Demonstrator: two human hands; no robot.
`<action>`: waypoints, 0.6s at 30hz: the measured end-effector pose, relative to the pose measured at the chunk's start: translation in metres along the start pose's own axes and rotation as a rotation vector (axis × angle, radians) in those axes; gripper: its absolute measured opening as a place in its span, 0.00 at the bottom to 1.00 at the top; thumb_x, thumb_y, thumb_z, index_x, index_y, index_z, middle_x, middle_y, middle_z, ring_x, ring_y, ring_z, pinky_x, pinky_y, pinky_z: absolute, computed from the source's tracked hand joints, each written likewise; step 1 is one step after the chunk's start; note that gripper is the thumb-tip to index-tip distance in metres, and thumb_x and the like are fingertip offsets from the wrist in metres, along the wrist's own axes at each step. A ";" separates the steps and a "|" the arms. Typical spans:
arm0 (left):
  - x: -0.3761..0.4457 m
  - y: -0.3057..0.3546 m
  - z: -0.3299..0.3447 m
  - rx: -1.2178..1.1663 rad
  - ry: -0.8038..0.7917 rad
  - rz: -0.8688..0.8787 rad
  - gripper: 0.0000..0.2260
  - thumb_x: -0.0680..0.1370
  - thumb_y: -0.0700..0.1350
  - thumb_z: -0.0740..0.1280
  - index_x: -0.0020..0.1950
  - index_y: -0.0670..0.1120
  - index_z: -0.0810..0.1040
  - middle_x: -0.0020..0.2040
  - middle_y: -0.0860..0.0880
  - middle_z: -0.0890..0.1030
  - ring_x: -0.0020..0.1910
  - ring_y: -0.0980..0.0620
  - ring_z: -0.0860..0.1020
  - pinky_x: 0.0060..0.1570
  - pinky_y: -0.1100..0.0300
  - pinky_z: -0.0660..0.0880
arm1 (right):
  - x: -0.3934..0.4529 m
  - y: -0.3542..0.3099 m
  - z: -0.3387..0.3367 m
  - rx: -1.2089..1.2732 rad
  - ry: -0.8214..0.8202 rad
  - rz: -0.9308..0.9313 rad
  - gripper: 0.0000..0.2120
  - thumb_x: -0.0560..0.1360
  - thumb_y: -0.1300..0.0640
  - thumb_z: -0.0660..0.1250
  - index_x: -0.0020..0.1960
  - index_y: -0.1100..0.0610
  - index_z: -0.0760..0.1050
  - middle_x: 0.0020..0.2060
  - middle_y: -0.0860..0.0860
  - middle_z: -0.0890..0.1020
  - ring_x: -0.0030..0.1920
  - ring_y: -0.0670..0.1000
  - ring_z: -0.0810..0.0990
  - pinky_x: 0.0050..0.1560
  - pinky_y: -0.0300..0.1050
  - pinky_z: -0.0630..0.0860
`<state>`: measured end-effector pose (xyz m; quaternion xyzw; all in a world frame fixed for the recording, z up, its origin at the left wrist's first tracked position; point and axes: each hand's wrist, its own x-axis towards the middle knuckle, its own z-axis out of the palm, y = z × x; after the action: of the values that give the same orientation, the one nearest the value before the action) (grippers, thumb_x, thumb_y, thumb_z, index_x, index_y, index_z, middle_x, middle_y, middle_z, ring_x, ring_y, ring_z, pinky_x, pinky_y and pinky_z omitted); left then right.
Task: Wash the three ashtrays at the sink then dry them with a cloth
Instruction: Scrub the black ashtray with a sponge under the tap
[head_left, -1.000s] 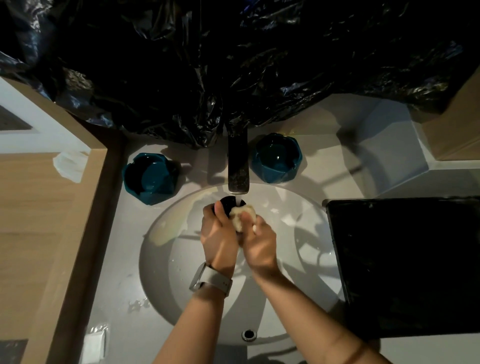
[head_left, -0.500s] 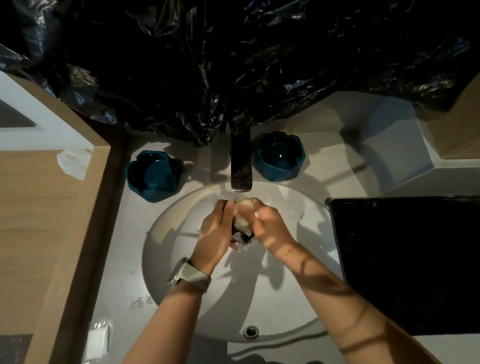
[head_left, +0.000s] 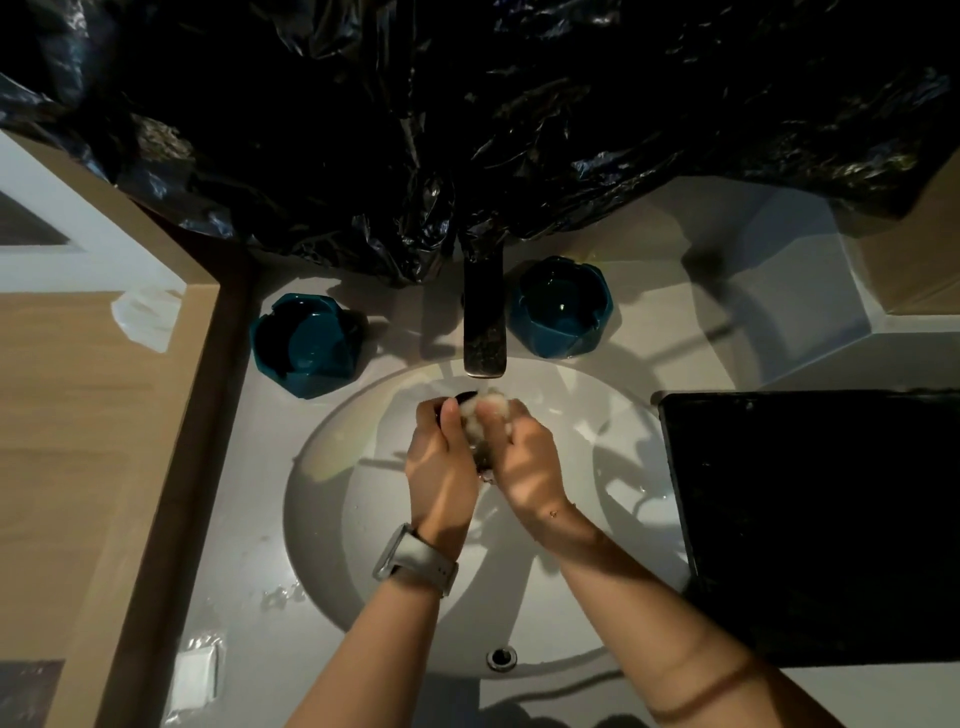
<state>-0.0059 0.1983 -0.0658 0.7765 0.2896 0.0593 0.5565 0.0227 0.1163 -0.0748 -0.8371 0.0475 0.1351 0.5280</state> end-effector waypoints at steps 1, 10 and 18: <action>0.002 0.005 0.001 -0.034 0.024 -0.009 0.10 0.85 0.54 0.53 0.54 0.53 0.72 0.50 0.51 0.81 0.47 0.53 0.80 0.43 0.64 0.74 | -0.002 0.000 0.005 0.088 0.027 0.041 0.15 0.80 0.45 0.59 0.56 0.54 0.77 0.45 0.49 0.83 0.46 0.50 0.82 0.52 0.49 0.79; 0.017 0.008 -0.015 -0.121 -0.274 -0.113 0.12 0.83 0.56 0.57 0.56 0.49 0.73 0.45 0.49 0.82 0.41 0.53 0.81 0.38 0.55 0.78 | 0.016 -0.008 -0.031 0.022 -0.106 0.050 0.14 0.80 0.43 0.59 0.57 0.50 0.77 0.46 0.48 0.83 0.48 0.47 0.80 0.51 0.38 0.75; 0.025 0.012 0.010 0.077 -0.098 -0.041 0.16 0.85 0.52 0.55 0.52 0.44 0.77 0.42 0.48 0.80 0.39 0.55 0.77 0.31 0.74 0.69 | -0.003 -0.009 -0.005 0.105 0.160 0.191 0.14 0.81 0.48 0.57 0.45 0.53 0.77 0.38 0.50 0.78 0.42 0.52 0.79 0.43 0.41 0.70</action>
<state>0.0231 0.2006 -0.0647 0.7932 0.2799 -0.0011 0.5408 0.0228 0.1155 -0.0636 -0.8079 0.1758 0.1151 0.5505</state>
